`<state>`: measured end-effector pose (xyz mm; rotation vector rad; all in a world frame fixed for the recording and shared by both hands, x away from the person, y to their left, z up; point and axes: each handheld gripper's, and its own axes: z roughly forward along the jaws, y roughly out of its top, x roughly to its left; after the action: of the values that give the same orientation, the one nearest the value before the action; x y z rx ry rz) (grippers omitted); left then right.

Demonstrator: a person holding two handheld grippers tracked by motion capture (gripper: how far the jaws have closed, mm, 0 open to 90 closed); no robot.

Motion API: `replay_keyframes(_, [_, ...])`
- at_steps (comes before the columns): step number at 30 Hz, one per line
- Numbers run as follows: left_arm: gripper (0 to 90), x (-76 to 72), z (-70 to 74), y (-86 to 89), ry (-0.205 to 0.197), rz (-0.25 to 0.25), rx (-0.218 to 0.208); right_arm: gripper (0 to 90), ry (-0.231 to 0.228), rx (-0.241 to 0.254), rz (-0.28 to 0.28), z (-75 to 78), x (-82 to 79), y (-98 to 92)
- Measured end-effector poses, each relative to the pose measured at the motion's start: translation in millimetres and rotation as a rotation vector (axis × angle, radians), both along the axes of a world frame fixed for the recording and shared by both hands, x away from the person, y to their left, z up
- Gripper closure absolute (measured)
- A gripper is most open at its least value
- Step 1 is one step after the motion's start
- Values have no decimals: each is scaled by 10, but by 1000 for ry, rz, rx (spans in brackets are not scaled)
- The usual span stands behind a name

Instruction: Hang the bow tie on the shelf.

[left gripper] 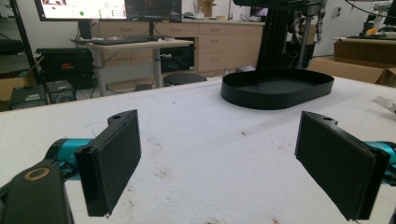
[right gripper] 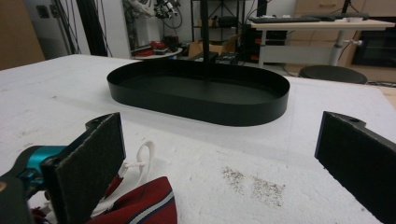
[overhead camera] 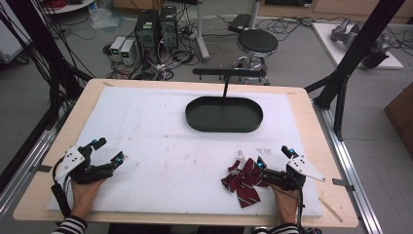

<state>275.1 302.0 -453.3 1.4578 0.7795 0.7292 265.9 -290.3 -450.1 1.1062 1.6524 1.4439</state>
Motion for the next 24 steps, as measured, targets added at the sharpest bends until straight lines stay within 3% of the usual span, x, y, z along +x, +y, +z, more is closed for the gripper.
replay_keyframes(4, [147,2,0,-2,2,0,-1,5,2,6,-2,4,1,-5])
replay_keyframes(11, [147,3,2,-3,4,-2,8,6,-7,-49,31,155,-3,32])
replay_keyframes(13, [148,3,2,-5,3,-2,9,6,33,-68,70,246,35,64])
replay_keyframes(17, [147,4,3,-10,2,-3,14,6,48,-99,95,321,78,102])
replay_keyframes(24, [147,3,3,-10,3,-2,16,6,116,-138,137,445,190,168])
